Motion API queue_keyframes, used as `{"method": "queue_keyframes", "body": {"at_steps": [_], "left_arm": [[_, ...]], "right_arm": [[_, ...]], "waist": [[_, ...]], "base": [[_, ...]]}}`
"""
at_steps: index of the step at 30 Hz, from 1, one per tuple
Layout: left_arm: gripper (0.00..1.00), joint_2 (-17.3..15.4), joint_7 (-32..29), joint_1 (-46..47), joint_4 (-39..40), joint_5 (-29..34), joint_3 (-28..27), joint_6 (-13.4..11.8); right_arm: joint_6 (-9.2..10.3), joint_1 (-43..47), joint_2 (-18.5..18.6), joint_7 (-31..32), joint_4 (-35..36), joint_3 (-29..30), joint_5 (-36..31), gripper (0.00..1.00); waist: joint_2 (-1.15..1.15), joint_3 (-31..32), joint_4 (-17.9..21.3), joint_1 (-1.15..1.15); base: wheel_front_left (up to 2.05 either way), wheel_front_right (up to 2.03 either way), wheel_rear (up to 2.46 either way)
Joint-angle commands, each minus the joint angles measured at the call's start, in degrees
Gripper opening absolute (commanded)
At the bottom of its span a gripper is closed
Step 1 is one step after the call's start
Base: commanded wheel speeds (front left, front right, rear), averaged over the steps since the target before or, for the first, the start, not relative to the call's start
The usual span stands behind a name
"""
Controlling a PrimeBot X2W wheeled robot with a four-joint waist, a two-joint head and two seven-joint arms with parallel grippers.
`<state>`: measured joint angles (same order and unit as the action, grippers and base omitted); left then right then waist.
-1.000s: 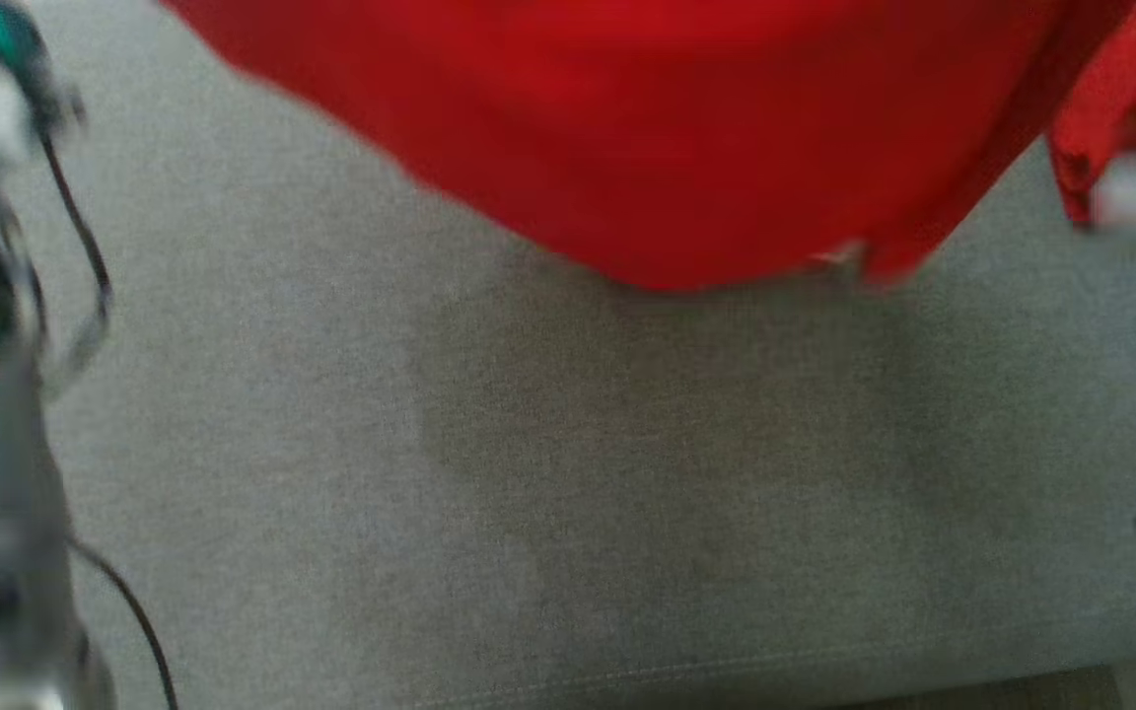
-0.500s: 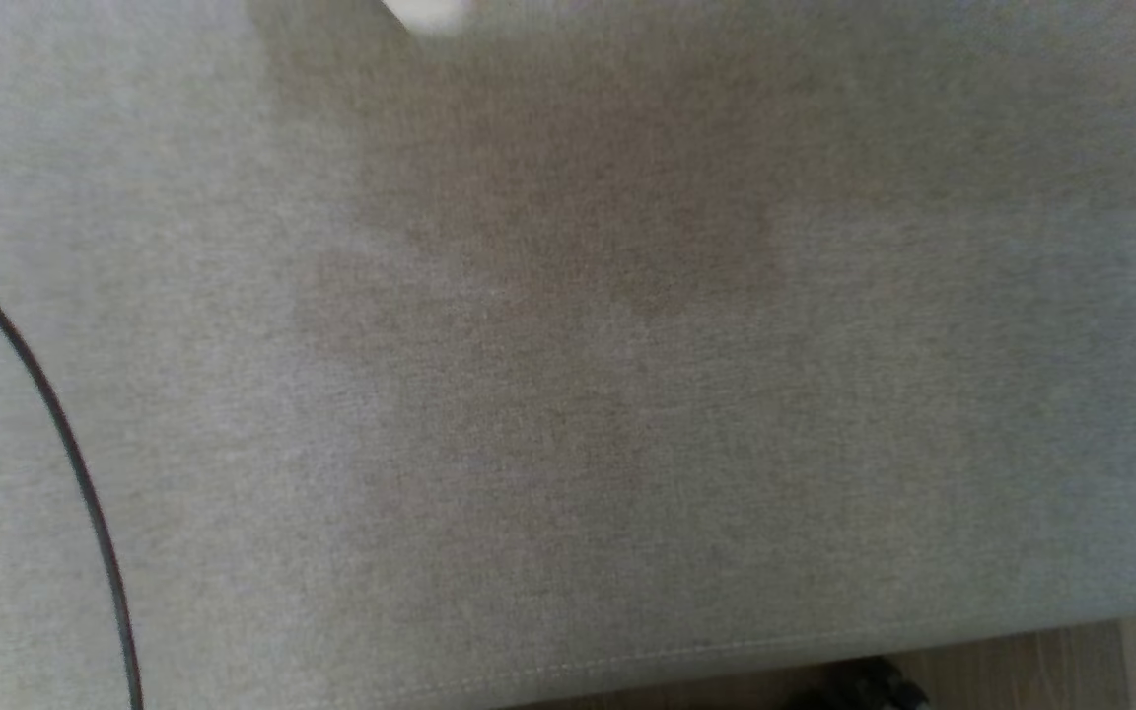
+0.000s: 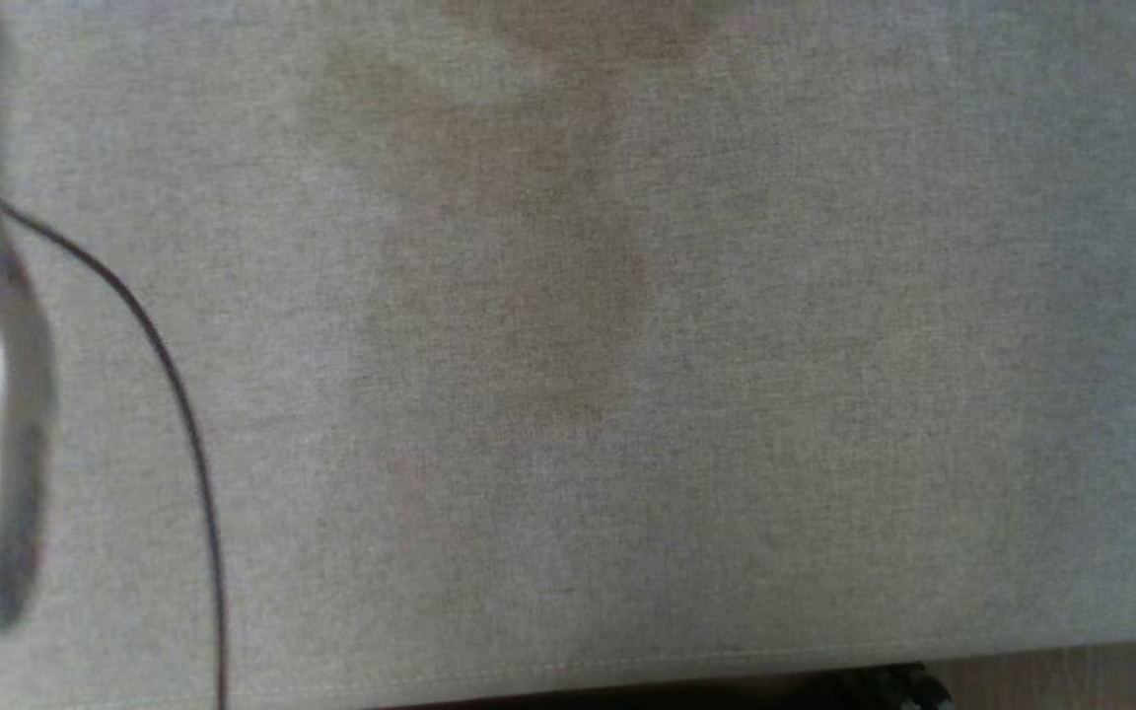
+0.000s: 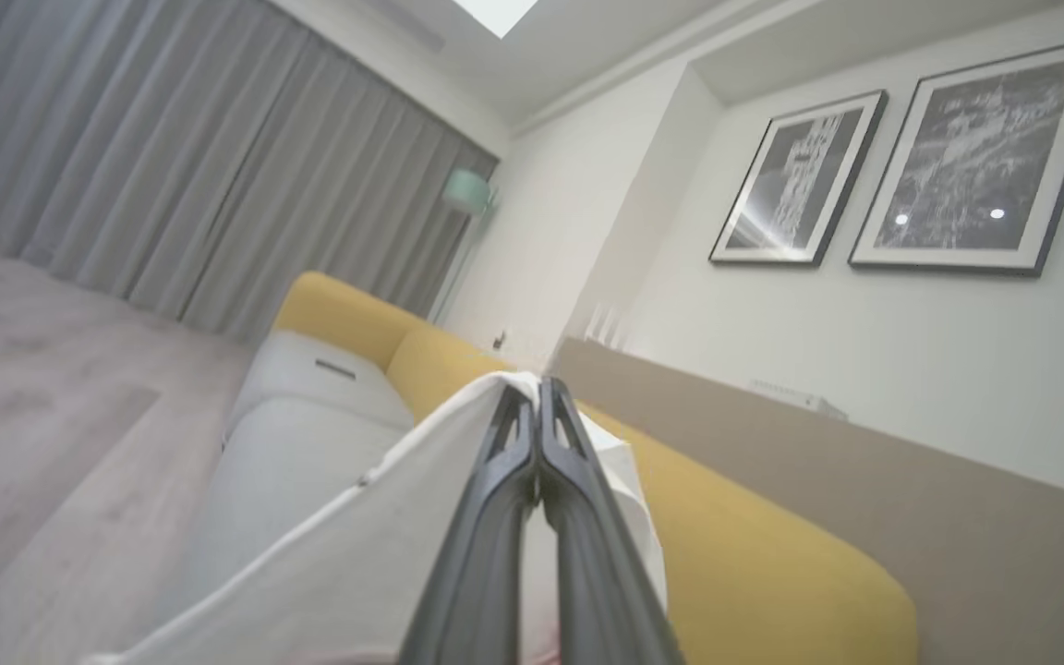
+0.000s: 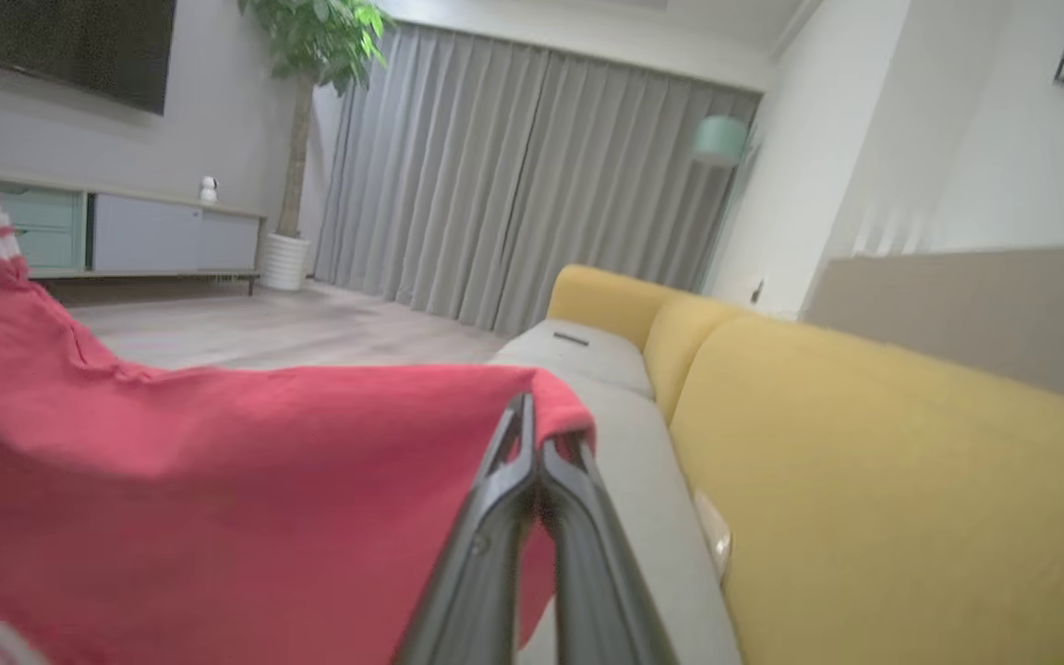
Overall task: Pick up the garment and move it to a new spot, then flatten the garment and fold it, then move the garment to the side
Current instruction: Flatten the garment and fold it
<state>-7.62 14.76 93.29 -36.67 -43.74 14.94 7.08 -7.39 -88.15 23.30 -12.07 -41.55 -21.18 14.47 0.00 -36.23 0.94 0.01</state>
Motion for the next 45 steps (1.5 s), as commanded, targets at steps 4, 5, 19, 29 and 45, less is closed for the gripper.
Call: {"method": "queue_keyframes", "body": {"at_steps": [4,5,19,29,45], "left_arm": [[0.0,-5.99,0.06,-14.96,7.97,-7.78,4.98,0.39],[0.0,-6.97,-0.05,-18.07,9.41,-9.33,5.61,0.39],[0.0,-14.62,0.2,-62.53,28.81,-14.96,4.38,-2.14],[0.0,-13.32,0.23,-83.73,35.36,-13.41,6.66,-5.15],[0.0,-16.16,-4.69,-103.31,43.46,-13.52,12.16,-9.44]], "right_arm": [[-0.1,8.98,-1.4,-2.08,-1.29,-0.97,4.12,0.0],[-0.1,10.96,-1.45,-2.29,-1.17,-0.93,5.11,0.0],[-0.1,47.59,2.53,-2.19,16.16,3.06,17.15,0.0],[-0.1,71.75,2.67,5.96,32.53,10.37,15.86,0.0],[-0.1,100.1,-1.39,22.24,53.96,20.95,13.17,0.0]], "waist": [[0.0,3.41,-0.84,-0.01],[0.0,4.2,-0.88,-0.01],[0.0,18.47,-0.94,-0.01],[0.0,23.53,-1.85,-0.01],[0.0,23.45,-0.98,-0.01]], "base": [[0.0,0.0,0.0],[0.0,0.0,0.0],[0.0,0.0,0.0],[0.0,0.0,0.0],[0.0,0.0,0.0]]}}
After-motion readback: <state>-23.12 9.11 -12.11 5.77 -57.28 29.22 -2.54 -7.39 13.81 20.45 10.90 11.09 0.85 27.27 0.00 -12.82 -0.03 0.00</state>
